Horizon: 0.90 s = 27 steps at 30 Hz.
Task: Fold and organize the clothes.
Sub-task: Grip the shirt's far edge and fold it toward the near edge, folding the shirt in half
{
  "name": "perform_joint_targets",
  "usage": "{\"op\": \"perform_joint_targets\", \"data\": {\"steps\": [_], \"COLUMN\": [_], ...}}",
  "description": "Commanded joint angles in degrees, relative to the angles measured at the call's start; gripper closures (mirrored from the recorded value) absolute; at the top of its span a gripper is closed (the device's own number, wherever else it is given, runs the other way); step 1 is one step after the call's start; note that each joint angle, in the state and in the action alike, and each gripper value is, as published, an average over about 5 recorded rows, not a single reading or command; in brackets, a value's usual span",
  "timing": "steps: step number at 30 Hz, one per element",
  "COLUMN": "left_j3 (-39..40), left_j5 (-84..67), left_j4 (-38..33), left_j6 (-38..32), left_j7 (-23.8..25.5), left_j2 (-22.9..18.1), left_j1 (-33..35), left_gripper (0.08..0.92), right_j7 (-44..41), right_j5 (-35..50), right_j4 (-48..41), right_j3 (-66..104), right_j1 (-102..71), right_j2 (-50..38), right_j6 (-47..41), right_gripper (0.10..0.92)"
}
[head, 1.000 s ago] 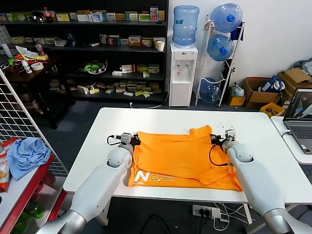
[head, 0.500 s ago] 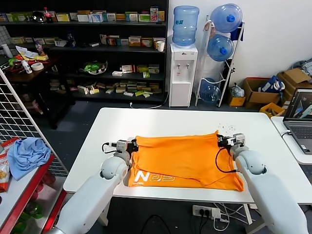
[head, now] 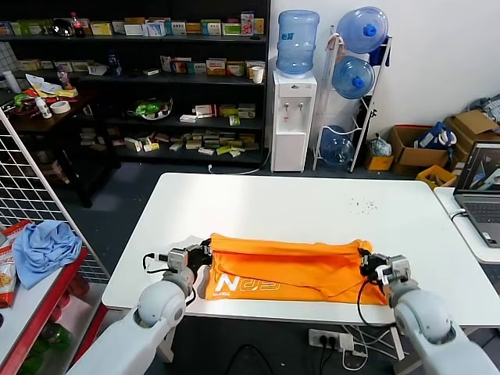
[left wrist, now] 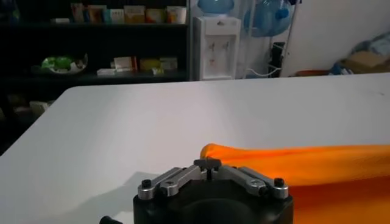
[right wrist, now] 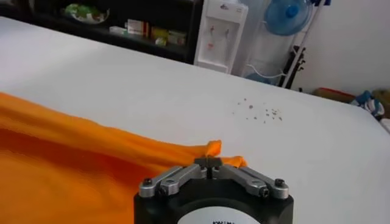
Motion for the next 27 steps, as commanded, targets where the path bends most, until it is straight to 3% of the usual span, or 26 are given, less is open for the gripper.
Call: {"op": "perform_joint_targets", "data": {"steps": [1, 6, 15, 27], "left_j3": [-1.36, -0.56, -1.61, -2.58], "left_j5": [-0.21, 0.76, 0.56, -6.50], "left_j4": [-8.42, -6.73, -4.52, 0.41], "left_j6": [-0.51, -2.47, -4.28, -0.95], "left_j7": [0.58, 2.30, 2.68, 0.84], "left_j2": [1.77, 0.24, -0.99, -2.78], "left_j1": [10.75, 10.71, 8.61, 6.74], "left_gripper": [0.910, 0.878, 0.629, 0.282], "right_j7": [1.98, 2.69, 3.61, 3.84], "right_j5": [-3.67, -4.71, -4.45, -4.18], "right_j4": [10.04, 10.09, 11.14, 11.18], "right_j3": [4.09, 4.22, 5.05, 4.08], "right_j1": [-15.53, -16.80, -16.32, -15.19], "right_j2": [0.54, 1.32, 0.67, 0.92], "right_j6": [-0.39, -0.43, -0.31, -0.33], "right_gripper": [0.901, 0.855, 0.602, 0.260]}}
